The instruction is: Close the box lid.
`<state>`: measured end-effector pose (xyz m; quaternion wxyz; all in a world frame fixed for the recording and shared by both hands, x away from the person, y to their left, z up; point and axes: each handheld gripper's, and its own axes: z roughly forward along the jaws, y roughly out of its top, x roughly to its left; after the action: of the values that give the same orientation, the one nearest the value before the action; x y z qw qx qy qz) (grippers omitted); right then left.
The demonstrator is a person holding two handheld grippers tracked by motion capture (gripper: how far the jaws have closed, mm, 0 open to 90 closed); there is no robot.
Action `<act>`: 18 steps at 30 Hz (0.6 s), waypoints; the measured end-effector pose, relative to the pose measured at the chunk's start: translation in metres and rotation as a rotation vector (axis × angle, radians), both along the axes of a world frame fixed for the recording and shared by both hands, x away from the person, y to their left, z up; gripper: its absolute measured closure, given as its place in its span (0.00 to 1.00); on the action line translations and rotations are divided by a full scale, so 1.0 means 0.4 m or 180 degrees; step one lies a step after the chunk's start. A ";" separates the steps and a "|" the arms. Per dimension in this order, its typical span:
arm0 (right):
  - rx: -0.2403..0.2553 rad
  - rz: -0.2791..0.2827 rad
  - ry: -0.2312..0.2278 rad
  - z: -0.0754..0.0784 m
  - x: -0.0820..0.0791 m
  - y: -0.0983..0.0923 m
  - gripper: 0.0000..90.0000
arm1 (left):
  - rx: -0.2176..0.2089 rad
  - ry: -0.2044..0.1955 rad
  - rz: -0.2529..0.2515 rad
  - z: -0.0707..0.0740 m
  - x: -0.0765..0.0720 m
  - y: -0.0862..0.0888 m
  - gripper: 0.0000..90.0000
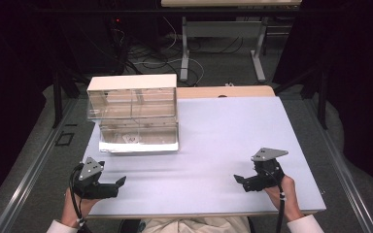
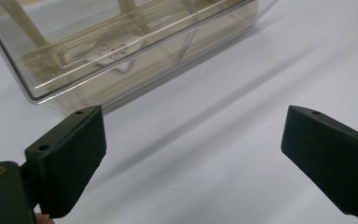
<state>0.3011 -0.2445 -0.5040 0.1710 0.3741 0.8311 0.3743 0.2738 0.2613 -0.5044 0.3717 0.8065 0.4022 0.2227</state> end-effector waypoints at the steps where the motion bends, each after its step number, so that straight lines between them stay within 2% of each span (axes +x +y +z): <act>1: -0.0015 0.0001 -0.0014 0.000 0.000 0.000 0.06 | 0.0026 0.0007 -0.0021 -0.001 -0.001 -0.004 0.04; 4: -0.0051 0.0016 0.0032 0.001 0.000 0.000 0.06 | 0.0045 0.0029 -0.0076 -0.005 -0.002 -0.014 0.02; 11: -0.0036 0.0050 -0.0012 -0.001 0.002 0.002 0.06 | 0.0095 0.0029 -0.0162 -0.014 -0.003 -0.035 0.00; 16: -0.0047 0.0026 0.0014 -0.003 0.001 0.004 0.05 | 0.0140 0.0005 -0.0237 -0.023 -0.002 -0.045 0.00; 18: -0.0034 0.0023 0.0003 -0.004 0.001 0.005 0.05 | 0.0163 0.0034 -0.0255 -0.025 -0.002 -0.049 0.00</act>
<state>0.3016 -0.2424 -0.5058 0.1712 0.3704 0.8345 0.3703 0.2731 0.2419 -0.5146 0.3573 0.8324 0.3658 0.2135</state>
